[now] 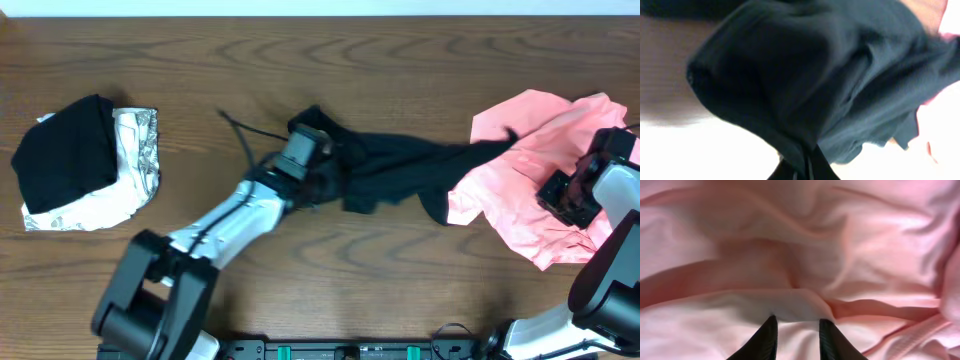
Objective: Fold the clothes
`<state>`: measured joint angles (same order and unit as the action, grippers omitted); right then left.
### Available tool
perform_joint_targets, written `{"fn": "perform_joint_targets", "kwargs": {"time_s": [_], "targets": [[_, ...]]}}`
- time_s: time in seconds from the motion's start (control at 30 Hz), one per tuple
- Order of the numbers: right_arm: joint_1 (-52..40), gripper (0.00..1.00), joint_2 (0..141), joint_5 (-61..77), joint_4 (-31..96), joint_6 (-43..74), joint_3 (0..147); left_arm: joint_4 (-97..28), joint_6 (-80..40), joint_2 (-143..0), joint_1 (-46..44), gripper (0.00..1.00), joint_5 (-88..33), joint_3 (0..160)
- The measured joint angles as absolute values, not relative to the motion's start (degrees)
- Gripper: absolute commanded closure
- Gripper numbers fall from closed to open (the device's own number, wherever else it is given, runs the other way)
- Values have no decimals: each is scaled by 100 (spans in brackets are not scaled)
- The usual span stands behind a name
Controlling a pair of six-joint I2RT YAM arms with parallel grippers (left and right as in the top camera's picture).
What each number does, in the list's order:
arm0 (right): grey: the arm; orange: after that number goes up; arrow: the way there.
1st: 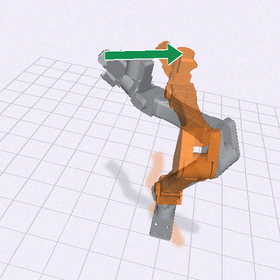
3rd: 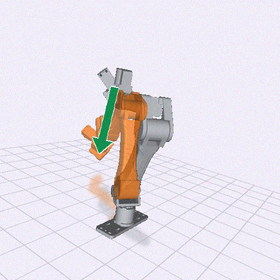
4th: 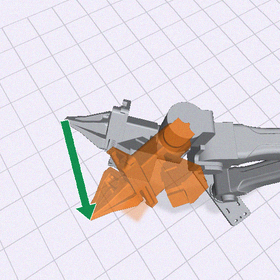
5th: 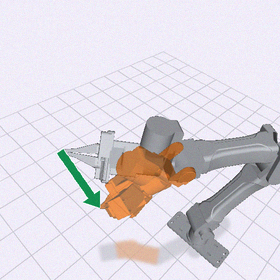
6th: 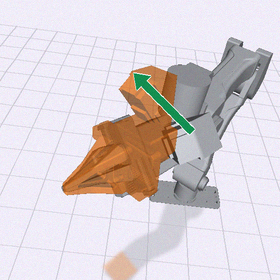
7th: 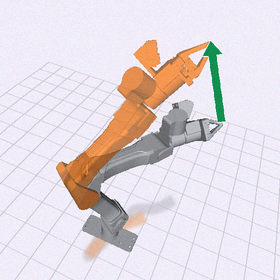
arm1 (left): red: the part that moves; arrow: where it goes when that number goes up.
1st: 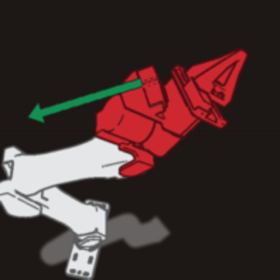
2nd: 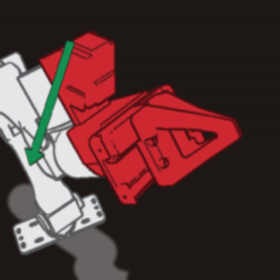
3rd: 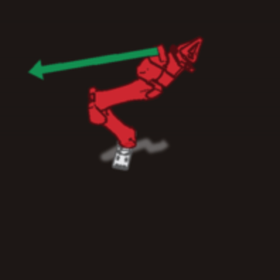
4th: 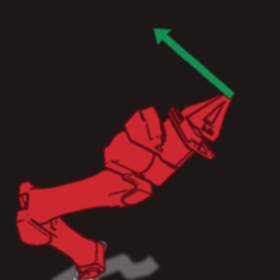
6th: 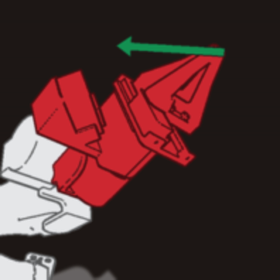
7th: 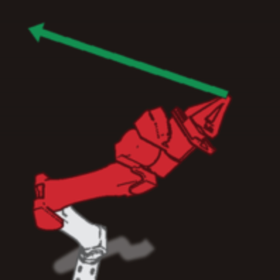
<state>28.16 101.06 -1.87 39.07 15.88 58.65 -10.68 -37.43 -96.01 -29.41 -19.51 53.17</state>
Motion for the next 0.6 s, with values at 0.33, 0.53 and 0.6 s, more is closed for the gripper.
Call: {"fn": "perform_joint_targets", "kwargs": {"time_s": [0.33,0.53,0.6], "targets": [[3173,74,10106,-255,3820,1529,5865,-1942,-2961,-9177,-2008,94,-1894,5317],[3588,75,10110,-311,3743,1439,5863,-2534,-2753,-9170,-1782,94,-1896,5317],[3778,75,10110,-331,3677,1426,5865,-2718,-2668,-9170,-1743,94,-1887,5317]]}}
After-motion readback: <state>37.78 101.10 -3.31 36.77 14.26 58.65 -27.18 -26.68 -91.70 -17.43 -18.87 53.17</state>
